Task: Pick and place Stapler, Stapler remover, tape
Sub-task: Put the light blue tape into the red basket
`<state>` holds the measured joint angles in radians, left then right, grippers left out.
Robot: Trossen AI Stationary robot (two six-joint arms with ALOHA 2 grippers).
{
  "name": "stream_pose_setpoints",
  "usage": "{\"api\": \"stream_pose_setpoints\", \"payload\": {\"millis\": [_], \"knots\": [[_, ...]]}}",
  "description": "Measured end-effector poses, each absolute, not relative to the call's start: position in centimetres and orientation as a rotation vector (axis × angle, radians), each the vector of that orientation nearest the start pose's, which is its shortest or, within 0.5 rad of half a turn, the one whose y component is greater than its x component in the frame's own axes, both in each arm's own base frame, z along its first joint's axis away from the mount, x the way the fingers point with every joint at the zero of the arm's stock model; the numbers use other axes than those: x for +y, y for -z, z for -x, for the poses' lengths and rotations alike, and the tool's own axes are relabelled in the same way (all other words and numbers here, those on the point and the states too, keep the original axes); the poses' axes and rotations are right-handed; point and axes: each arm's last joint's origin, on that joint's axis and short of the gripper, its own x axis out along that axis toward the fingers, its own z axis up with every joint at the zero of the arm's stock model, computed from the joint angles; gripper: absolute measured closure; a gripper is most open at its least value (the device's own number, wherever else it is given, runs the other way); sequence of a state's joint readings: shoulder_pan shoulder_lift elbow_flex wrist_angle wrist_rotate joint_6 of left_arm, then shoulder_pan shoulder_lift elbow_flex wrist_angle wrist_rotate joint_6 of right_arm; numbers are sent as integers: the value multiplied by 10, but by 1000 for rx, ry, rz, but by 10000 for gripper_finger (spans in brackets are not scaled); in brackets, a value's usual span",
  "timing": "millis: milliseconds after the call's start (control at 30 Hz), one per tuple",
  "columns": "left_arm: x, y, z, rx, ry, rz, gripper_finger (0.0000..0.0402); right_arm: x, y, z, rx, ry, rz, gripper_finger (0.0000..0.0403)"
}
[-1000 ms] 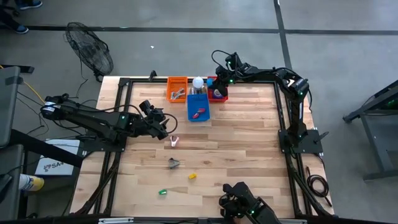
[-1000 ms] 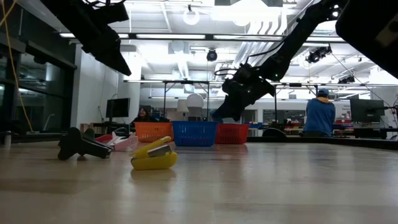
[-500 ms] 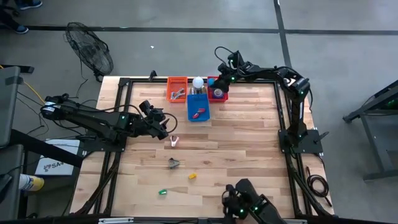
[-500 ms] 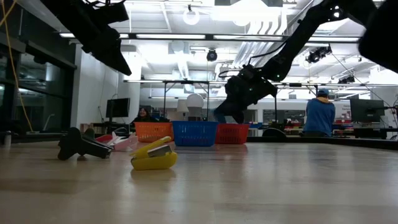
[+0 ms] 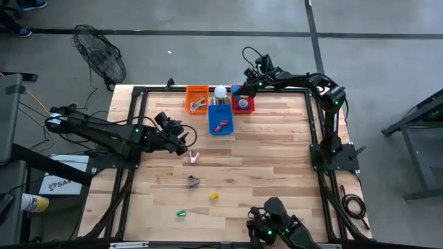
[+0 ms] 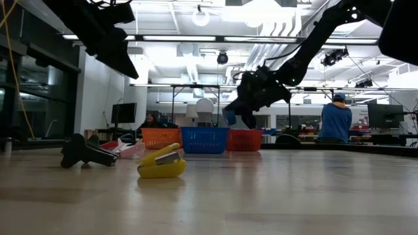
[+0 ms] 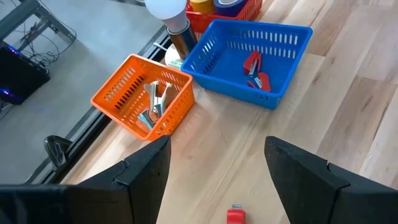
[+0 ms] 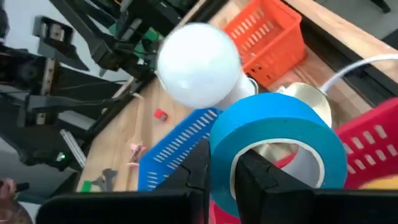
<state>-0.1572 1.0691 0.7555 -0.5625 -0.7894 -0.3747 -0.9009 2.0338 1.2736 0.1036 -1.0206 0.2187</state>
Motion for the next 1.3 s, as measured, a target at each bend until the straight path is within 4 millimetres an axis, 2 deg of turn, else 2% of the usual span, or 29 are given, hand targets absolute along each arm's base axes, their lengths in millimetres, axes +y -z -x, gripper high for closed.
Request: {"api": "stream_pose_setpoints", "payload": {"millis": [267, 500, 733, 1100, 1300], "knots": [[-12, -249, -202, 665, -711, -45, 147, -314, -162, -285, 409, -24, -808, 370], [-12, -249, -202, 660, -716, -32, 147, -314, -161, -285, 426, 34, -844, 344], [-12, -249, -202, 656, -714, -29, 147, -314, -161, -285, 423, 13, -840, 340], [-12, -249, -202, 659, -706, -24, 147, -314, -161, -284, 424, 11, -825, 274], [-12, -249, -202, 659, -705, -24, 147, -314, -161, -284, 423, 8, -812, 252]]}}
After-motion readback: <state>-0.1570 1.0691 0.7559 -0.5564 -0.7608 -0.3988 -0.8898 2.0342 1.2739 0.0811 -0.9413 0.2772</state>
